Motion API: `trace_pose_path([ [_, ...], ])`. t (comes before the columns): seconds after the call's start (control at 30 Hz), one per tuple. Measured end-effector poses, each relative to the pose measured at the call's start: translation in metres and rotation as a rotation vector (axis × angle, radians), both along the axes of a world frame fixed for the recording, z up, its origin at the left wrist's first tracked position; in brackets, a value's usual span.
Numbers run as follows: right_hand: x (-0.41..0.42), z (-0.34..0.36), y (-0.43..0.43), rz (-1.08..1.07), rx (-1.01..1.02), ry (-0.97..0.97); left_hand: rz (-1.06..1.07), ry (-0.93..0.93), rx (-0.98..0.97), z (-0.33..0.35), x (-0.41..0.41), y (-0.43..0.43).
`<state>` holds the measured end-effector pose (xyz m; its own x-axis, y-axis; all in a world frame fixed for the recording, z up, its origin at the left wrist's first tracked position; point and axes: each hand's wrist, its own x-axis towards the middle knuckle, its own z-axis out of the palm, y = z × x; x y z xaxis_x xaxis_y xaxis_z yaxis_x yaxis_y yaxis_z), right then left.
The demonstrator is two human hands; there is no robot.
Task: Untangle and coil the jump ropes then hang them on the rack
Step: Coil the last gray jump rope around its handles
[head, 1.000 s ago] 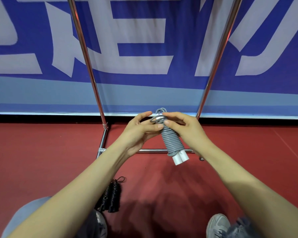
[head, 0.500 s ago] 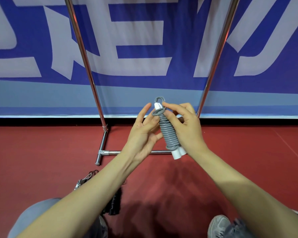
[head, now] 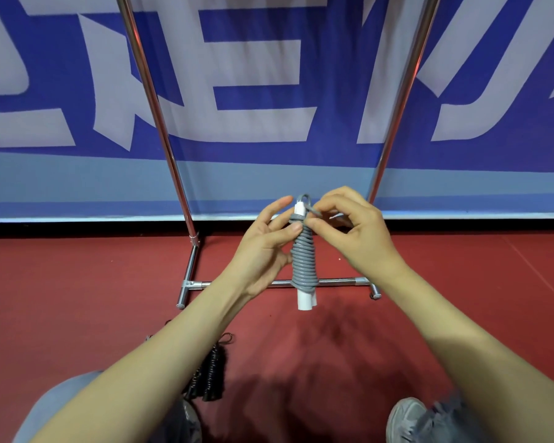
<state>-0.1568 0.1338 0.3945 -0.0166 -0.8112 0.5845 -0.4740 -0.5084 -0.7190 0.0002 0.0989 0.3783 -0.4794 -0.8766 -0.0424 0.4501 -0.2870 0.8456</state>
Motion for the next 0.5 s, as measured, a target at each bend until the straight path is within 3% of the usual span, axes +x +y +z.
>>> trace_pose_path([
  [0.17, 0.000, 0.004, -0.001, 0.058, 0.127, -0.028, 0.063, -0.048, -0.001, -0.002, 0.004, -0.004],
  [0.33, -0.015, 0.016, 0.001, 0.429, 0.419, -0.305, 0.023, -0.119, -0.103, 0.000, 0.006, -0.006],
  [0.5, -0.010, 0.019, -0.003, 0.158, 0.444, -0.611, 0.034, -0.174, -0.221, -0.001, 0.005, -0.001],
])
